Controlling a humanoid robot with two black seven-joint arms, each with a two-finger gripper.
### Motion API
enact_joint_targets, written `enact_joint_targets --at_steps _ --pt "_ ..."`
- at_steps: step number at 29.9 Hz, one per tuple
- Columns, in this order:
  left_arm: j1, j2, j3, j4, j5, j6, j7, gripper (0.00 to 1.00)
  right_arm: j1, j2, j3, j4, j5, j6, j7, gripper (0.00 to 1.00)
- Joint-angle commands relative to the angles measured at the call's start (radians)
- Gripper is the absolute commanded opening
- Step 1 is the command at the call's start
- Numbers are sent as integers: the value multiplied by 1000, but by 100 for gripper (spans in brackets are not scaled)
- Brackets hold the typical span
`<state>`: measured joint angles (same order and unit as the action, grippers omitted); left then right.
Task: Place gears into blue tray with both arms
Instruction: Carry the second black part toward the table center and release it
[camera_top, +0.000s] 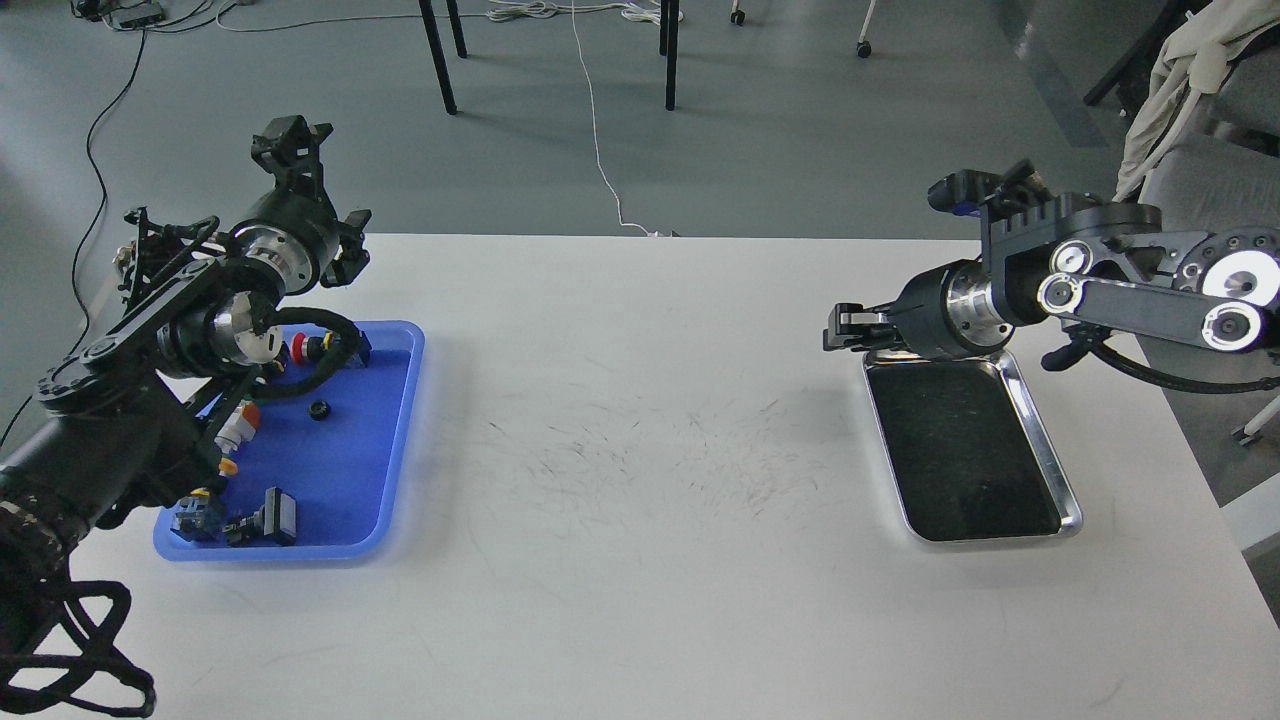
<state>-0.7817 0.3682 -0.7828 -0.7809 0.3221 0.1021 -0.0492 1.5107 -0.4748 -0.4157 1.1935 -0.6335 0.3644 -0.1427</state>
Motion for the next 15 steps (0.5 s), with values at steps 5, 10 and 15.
enact_joint_targets --at_steps 5,10,15 --pt "-1 0 0 0 0 1 -1 98 -27 391 24 -201 90 -122 23 7" --pt "-5 6 -1 -1 0 -1 -1 98 -153 475 43 -382 89 -186 25 7" --pt "-10 8 -1 -1 2 -1 0 98 -218 475 78 -367 90 -232 31 7"
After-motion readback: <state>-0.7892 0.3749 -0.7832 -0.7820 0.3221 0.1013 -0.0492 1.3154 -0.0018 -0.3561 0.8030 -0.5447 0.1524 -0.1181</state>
